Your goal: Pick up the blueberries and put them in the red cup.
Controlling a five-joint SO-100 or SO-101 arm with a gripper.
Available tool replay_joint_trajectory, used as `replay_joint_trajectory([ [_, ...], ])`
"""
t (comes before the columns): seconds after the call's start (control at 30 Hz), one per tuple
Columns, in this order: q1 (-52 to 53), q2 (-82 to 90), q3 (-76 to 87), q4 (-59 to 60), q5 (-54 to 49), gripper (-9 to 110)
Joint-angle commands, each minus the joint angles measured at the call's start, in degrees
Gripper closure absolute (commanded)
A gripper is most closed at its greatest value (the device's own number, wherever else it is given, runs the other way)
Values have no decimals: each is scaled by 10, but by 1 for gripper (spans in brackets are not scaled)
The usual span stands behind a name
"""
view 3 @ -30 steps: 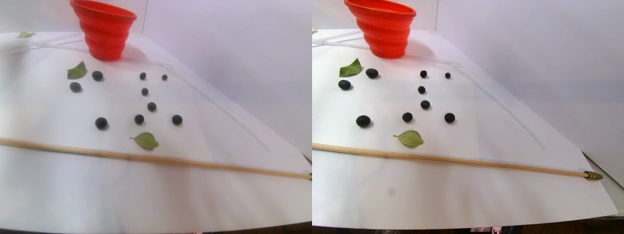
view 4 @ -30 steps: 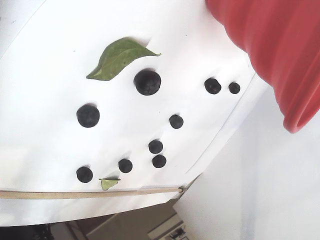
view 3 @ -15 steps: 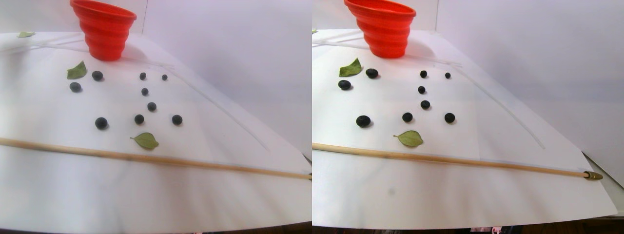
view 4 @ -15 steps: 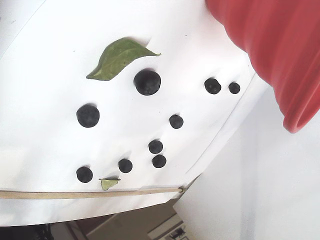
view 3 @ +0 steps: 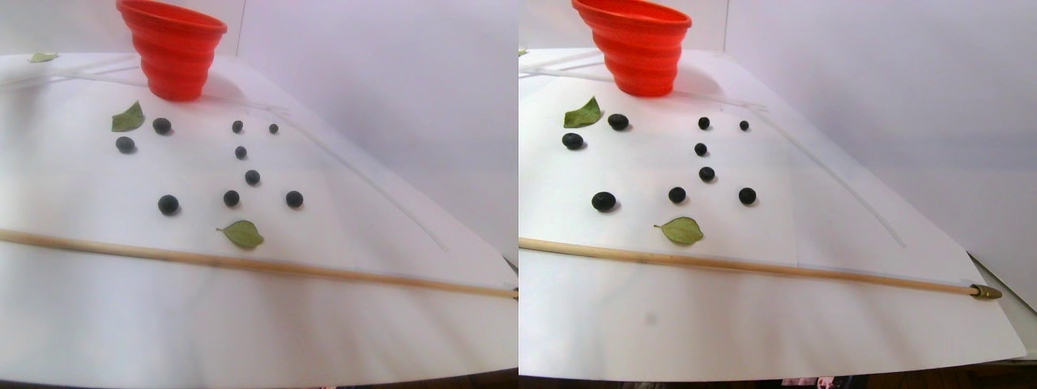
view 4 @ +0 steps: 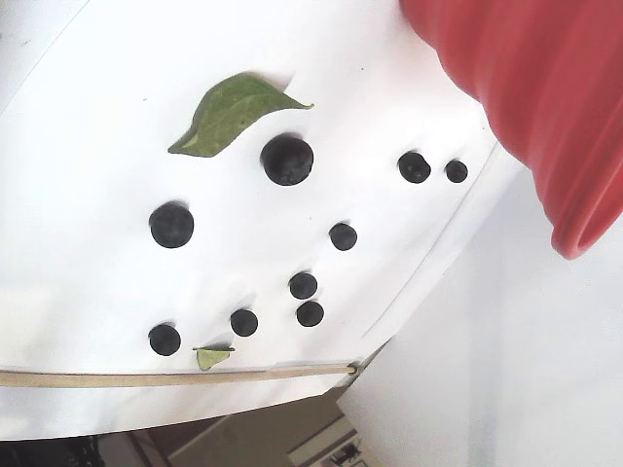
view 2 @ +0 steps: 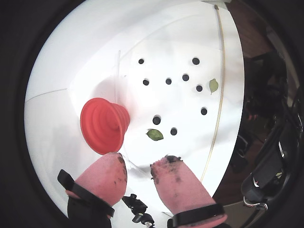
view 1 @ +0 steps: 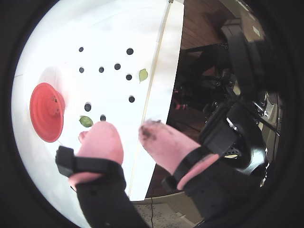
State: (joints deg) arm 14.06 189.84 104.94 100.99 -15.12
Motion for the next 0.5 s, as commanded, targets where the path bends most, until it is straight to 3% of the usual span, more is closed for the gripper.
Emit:
replay_joint_trajectory([
  [0.0,-8,10,-54,3,-10,91],
  [0.47,-23,-26,-42,-46,-145,91],
])
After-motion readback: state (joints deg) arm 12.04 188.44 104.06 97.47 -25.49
